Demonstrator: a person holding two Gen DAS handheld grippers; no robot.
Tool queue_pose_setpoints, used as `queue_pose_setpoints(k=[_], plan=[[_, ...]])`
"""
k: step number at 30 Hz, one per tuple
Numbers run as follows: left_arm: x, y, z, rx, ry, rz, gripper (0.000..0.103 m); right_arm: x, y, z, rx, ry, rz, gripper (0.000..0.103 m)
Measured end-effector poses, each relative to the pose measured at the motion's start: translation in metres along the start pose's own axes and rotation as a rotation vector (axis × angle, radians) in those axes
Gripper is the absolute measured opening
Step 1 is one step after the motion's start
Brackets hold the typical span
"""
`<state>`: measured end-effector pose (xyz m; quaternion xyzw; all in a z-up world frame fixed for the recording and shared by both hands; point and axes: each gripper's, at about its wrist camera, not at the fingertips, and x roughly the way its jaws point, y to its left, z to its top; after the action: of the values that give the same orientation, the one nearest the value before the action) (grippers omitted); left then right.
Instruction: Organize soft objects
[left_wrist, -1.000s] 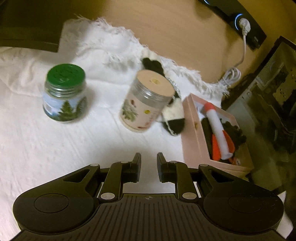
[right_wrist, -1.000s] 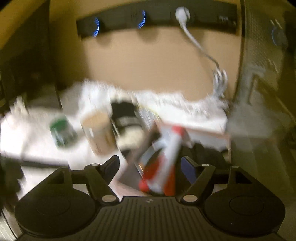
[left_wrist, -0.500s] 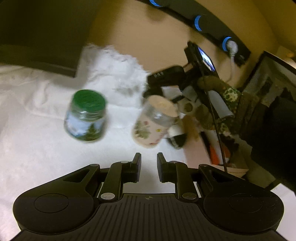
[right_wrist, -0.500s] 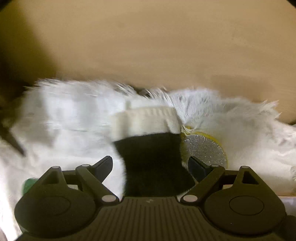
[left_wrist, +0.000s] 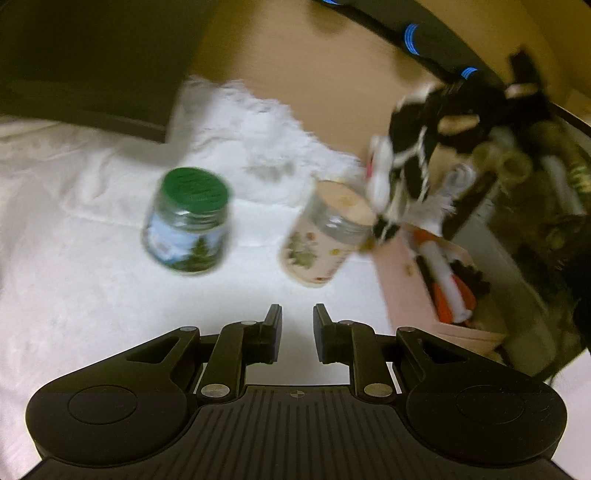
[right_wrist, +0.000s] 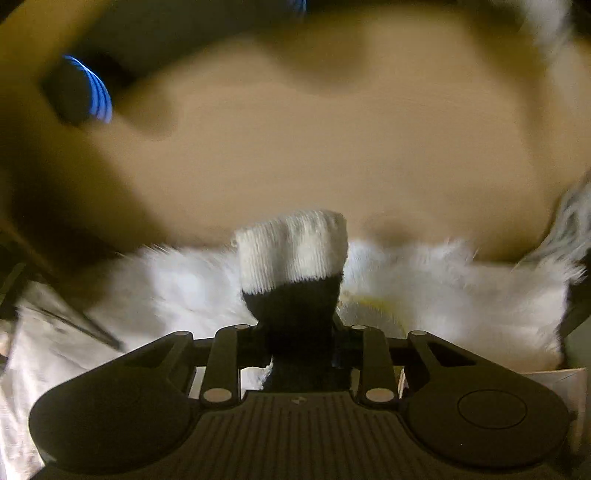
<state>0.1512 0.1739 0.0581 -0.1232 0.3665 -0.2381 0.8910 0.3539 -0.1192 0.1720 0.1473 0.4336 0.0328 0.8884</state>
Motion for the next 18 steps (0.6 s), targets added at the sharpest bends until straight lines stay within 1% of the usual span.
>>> queue_pose_setpoints(k=[2, 4, 6, 8, 9, 11, 13, 15, 16, 17, 18], plan=[[0.001, -0.009, 0.002, 0.029, -0.001, -0.036, 0.020, -0.037, 0.007, 0.000, -0.031, -0.059, 0.037, 0.027], [-0.002, -0.018, 0.004, 0.052, -0.016, -0.063, 0.020, -0.070, 0.015, -0.006, -0.055, -0.097, 0.082, 0.027], [-0.008, -0.023, 0.007, 0.072, -0.039, -0.082, 0.020, -0.089, 0.023, -0.009, -0.070, -0.106, 0.113, 0.027], [-0.018, -0.025, 0.011, 0.092, -0.075, -0.108, 0.020, -0.103, 0.025, -0.012, -0.072, -0.095, 0.142, 0.027], [-0.026, -0.024, 0.013, 0.097, -0.102, -0.137, 0.020, -0.101, 0.032, -0.015, -0.068, -0.085, 0.158, 0.027], [-0.042, -0.018, 0.018, 0.100, -0.147, -0.179, 0.020, -0.103, 0.037, -0.023, -0.053, -0.037, 0.209, 0.027], [-0.053, -0.011, 0.022, 0.102, -0.181, -0.183, 0.020, -0.092, 0.045, -0.036, -0.031, 0.050, 0.266, 0.027], [-0.059, 0.000, 0.025, 0.092, -0.195, -0.171, 0.020, -0.071, 0.058, -0.056, -0.009, 0.149, 0.329, 0.028], [-0.060, 0.005, 0.025, 0.080, -0.193, -0.158, 0.020, -0.059, 0.065, -0.064, -0.001, 0.198, 0.370, 0.033], [-0.059, 0.012, 0.024, 0.065, -0.187, -0.131, 0.020, -0.047, 0.071, -0.071, -0.005, 0.237, 0.398, 0.035], [-0.057, 0.018, 0.022, 0.049, -0.175, -0.095, 0.020, -0.036, 0.077, -0.077, -0.015, 0.274, 0.401, 0.037]])
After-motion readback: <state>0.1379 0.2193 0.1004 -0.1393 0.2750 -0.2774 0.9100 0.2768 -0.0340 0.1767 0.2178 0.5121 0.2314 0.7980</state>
